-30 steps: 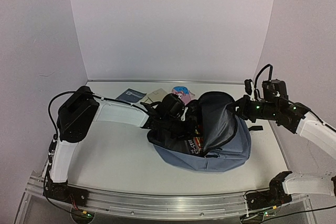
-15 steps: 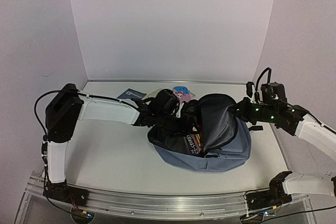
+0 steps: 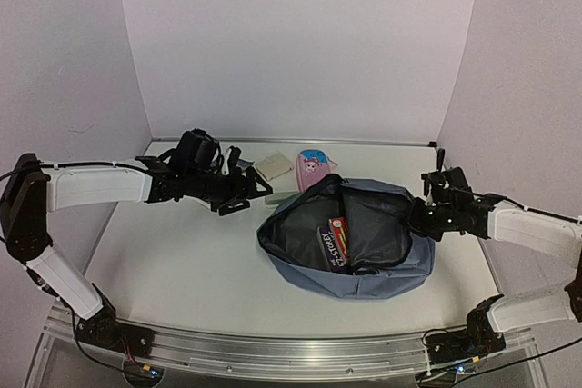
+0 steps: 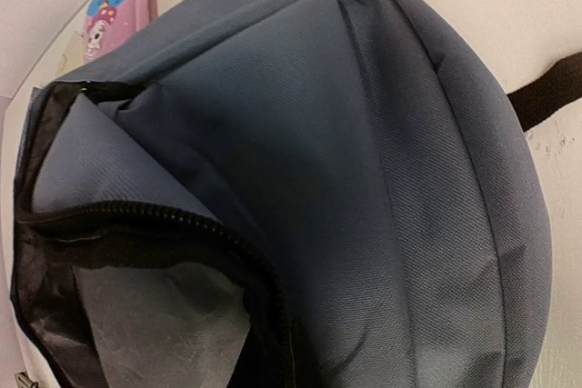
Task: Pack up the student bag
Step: Place the book in the student bag, then pick up the book from the center of the board.
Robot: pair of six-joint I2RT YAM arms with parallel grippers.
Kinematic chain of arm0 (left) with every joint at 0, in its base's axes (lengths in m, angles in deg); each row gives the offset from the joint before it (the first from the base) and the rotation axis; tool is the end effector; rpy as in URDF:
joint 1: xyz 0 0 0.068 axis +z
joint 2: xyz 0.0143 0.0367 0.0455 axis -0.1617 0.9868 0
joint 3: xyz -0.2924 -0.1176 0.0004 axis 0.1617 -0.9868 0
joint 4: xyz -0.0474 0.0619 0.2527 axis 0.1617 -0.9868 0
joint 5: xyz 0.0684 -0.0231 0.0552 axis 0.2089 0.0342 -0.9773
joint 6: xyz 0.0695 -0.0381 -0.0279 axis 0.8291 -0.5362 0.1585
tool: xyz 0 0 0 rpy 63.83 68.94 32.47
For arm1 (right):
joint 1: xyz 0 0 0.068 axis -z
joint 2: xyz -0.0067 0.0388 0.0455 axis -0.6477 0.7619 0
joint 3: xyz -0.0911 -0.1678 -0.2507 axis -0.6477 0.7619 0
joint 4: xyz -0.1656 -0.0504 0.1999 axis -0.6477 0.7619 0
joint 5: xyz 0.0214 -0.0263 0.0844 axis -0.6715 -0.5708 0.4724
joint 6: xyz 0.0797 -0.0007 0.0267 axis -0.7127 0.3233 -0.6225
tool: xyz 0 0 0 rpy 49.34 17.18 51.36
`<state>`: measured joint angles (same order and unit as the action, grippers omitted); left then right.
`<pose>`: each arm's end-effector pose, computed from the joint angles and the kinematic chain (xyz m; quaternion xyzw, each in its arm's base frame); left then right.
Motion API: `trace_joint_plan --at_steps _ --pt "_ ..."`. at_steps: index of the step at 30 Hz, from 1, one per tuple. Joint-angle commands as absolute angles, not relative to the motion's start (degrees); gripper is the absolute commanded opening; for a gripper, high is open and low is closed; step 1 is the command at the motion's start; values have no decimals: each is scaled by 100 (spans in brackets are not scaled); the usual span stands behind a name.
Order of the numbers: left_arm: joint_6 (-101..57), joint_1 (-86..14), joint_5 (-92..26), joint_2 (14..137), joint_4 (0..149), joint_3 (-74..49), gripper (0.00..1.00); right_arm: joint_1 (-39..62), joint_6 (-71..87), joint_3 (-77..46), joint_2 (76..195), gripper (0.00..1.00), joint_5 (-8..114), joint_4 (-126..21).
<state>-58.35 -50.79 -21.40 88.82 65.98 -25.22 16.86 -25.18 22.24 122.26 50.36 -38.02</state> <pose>0.2648 -0.2680 0.2678 0.0338 0.8796 -0.4252 0.2108 0.2295 0.1073 0.2238 0.1157 0.9147 0.2391 0.3046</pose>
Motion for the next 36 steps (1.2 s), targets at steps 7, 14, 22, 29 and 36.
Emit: trace_joint_plan --at_steps 7,14,22,29,36 --pt "-4133 -4096 -2971 8965 4609 -1481 85 1748 -2396 2032 11849 78 4560 -3867" --pt "-3168 -3762 -3618 9987 3563 -293 86 1744 -2292 1789 11312 98 4246 -3427" --pt "-2119 -3763 -4942 11554 2433 1175 86 1744 -2217 1601 10702 98 4435 -3312" --pt "-1707 -3765 -4905 12405 2292 1695 87 1743 -2170 1525 10729 98 4461 -3314" --pt "-1473 -3769 -5092 12970 2220 1927 89 1745 -2240 1604 10823 98 4656 -3320"
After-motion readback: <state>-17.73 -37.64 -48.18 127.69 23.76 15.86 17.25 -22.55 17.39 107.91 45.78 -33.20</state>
